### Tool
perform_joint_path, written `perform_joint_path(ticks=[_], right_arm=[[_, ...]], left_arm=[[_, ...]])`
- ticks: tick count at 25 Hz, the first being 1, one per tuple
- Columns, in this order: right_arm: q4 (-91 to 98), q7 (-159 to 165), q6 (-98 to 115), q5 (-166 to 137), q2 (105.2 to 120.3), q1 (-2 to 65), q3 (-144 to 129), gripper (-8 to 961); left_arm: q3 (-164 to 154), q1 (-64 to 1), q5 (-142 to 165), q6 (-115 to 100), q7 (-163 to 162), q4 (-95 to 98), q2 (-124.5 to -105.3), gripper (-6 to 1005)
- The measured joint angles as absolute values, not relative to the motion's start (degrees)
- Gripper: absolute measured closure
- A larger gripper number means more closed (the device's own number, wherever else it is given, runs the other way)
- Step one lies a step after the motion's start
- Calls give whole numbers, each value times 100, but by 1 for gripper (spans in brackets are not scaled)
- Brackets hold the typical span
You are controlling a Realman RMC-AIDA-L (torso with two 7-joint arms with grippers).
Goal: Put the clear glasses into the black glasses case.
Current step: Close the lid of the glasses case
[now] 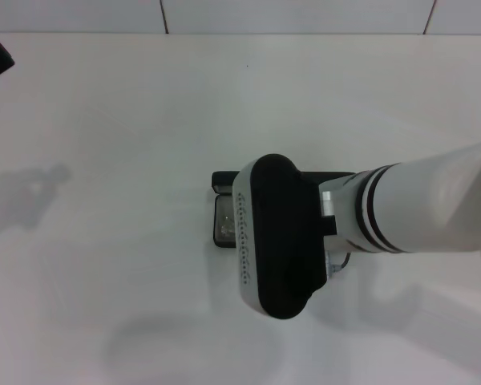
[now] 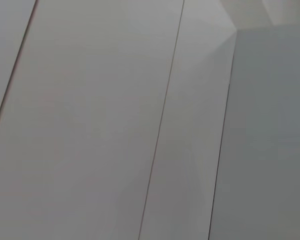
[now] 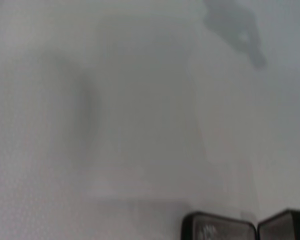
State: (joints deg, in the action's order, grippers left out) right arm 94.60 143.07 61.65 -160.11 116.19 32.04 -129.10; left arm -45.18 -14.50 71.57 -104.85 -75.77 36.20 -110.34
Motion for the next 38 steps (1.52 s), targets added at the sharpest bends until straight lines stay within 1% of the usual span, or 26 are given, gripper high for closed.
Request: perform_joint_path(ticks=[6,12,19,24,27,29,30,32,35,38], right_arm=[[9865,14289,6248,-15876,11609,3136,-12916,786],[10622,14054,6440,-15735,11586,2758,-12472,788],[11482,13174,7052,-14169,11587,2183,-10840,790],[11545,12513,7761,-12396,11580,1964,-9032,792],[11267,11613,8561,-11281,11588,1742,-7420,791],[11171,11471,8683,-11187,11593,1682,-7074,790],[11020,11386,8717,-11171,11602,1631,-6729,790],[10605,11199,8682,-11117,11611,1587,-6222,789],[9838,10786,8707,-10714,11600,1567,-5387,788],[9277,10456,8905,-10326,11581,1490,-4678,787]], left_arm=[[-4518,-1442,7176,-10495,-7637,3640,-11022,919],[-4541,-1385,7181,-10509,-7642,3670,-11012,919],[-4568,-1473,7316,-10511,-7651,3678,-11003,918],[-4574,-1535,7350,-10511,-7657,3740,-11040,918],[-4578,-1750,7498,-10511,-7664,3756,-11116,918],[-4633,-2035,7809,-10511,-7679,3823,-11216,918],[-4633,-2035,7809,-10511,-7679,3823,-11216,918],[-4736,-2164,8076,-10508,-7719,3957,-11287,918],[-4796,-2383,8484,-10437,-7819,4135,-11452,918],[-4802,-2867,9103,-10176,-8007,4138,-11635,909]])
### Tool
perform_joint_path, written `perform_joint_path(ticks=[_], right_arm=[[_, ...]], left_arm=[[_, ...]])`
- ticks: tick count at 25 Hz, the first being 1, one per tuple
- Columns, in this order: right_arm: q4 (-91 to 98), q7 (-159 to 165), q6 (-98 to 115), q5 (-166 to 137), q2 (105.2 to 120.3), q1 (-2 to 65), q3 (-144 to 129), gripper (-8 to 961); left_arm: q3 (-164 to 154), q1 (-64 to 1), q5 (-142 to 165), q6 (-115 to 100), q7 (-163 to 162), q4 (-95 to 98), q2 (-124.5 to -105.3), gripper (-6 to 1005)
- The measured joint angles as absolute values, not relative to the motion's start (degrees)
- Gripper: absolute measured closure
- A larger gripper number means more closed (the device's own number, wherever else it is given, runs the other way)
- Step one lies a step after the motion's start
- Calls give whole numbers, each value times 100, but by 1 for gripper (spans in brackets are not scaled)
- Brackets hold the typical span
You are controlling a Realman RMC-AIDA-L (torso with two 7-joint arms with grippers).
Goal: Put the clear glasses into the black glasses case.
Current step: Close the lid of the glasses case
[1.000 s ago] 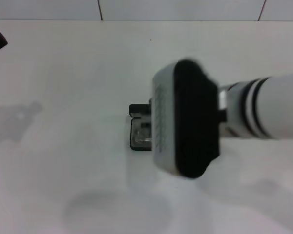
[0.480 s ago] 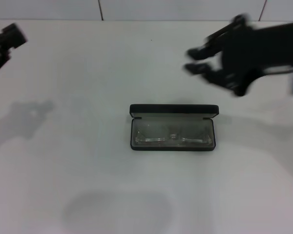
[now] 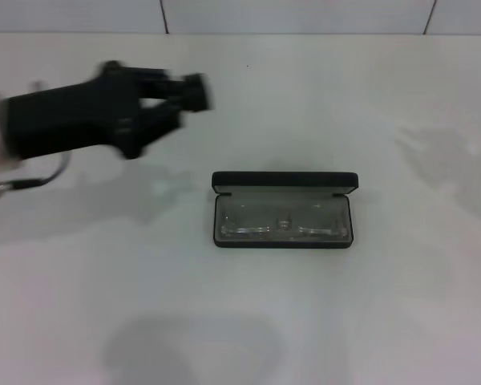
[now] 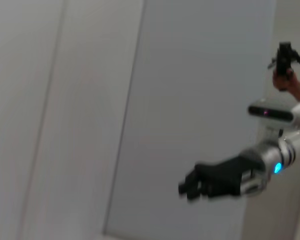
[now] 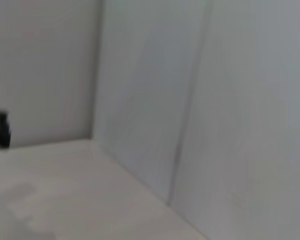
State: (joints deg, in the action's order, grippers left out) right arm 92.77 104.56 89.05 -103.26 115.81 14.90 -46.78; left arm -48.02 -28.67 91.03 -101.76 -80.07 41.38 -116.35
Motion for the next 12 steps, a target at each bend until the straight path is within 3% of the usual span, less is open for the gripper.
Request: perform_joint_path(ticks=[6,12], right_arm=[[8516,9977,9267,-9915,11596,1201,-4195,782],[7871,9623,9389,-9682,11569,1096,-4003,774]], left_arm=[[-4829,-3770,10178,-9310,-8330,3790,-11938,859],[-5413,-4376,10374,-8340,-8455,3102,-11950,812]])
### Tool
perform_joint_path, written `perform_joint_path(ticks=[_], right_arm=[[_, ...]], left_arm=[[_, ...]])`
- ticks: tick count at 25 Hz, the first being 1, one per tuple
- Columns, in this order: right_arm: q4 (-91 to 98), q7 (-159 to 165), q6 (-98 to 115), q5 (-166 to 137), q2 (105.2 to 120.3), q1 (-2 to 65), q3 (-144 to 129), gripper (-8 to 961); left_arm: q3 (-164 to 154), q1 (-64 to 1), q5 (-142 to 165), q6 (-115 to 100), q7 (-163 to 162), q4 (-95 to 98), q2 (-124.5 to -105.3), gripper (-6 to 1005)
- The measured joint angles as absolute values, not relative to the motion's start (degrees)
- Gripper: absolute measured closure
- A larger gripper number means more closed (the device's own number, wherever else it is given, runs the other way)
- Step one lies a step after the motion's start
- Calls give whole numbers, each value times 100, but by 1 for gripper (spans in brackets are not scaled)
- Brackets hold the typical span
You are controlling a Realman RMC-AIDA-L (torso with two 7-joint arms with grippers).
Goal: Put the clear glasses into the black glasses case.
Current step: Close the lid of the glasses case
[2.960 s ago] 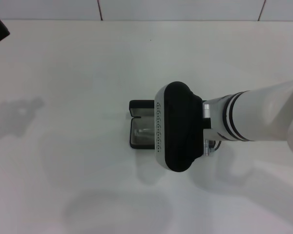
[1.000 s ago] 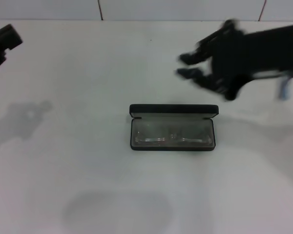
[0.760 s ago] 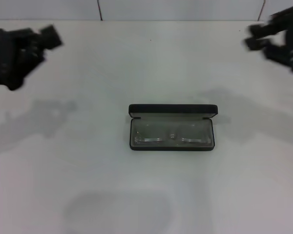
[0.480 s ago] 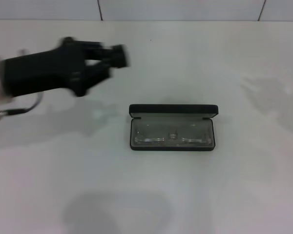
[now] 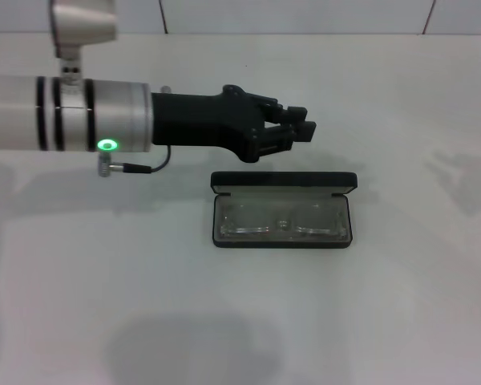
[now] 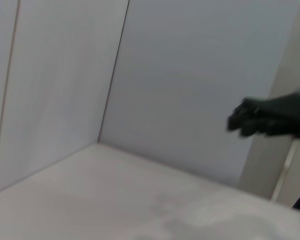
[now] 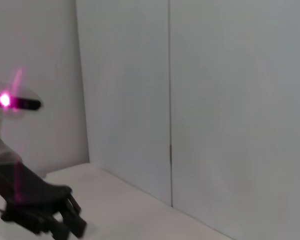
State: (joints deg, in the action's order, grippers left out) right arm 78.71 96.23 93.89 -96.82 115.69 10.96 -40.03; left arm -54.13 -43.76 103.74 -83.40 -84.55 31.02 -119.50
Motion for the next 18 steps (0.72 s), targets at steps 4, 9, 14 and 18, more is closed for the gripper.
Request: perform_joint_path(ticks=[4,9,14,18], right_arm=[[7360,9272,9475,-9567,11567,1103,-3806,769],[6920,8993,9558,-9511,11560,1135,-3636,762],[6745,8898,9548,-9510,11557,1165,-3633,756],[6625,8874,9527,-9522,11553,1220,-3630,750]], left_arm=[[-5910,-4461,10328,-7768,-8613,3030,-11962,737],[-6174,-4579,10331,-7287,-8664,2771,-11972,746],[-6432,-4643,10372,-7028,-8713,2594,-11977,748],[-6532,-4628,10381,-7021,-8758,2581,-11979,749]])
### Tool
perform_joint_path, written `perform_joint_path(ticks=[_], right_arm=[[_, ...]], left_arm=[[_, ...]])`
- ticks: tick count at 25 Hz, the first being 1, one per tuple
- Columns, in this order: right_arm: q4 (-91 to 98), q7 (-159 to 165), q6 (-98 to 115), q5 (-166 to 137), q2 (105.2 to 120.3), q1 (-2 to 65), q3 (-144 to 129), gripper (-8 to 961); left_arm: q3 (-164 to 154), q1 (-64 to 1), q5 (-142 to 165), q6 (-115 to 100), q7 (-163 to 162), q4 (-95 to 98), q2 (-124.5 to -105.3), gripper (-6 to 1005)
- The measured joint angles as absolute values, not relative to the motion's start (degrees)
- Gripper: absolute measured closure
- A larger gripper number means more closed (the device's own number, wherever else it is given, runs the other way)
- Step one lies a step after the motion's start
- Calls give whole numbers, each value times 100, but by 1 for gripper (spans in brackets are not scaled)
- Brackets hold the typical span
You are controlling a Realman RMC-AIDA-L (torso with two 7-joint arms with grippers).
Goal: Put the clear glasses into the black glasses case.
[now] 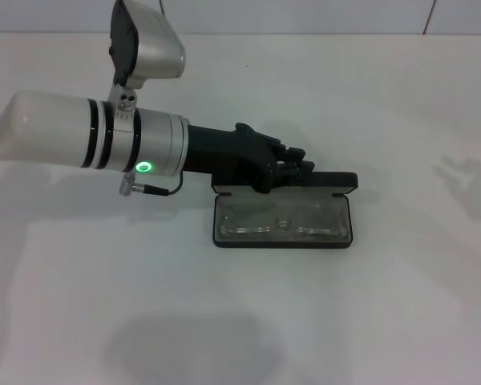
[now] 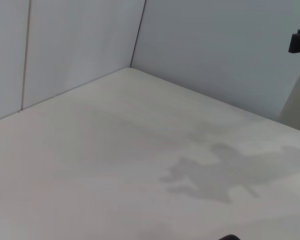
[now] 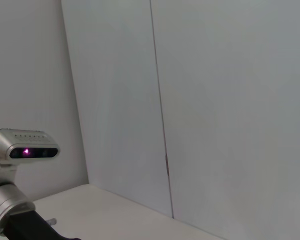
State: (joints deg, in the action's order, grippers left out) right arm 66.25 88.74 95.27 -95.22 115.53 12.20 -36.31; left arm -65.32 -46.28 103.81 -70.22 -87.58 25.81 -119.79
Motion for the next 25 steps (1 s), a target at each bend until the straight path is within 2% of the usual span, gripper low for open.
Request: perform_joint_path(ticks=[25], right_arm=[[6176,8582,9572,-9426,11549,1282,-3569,718]], left_arm=[[-6886,-4565,10373,-6777,-8711,2190,-11994,752]])
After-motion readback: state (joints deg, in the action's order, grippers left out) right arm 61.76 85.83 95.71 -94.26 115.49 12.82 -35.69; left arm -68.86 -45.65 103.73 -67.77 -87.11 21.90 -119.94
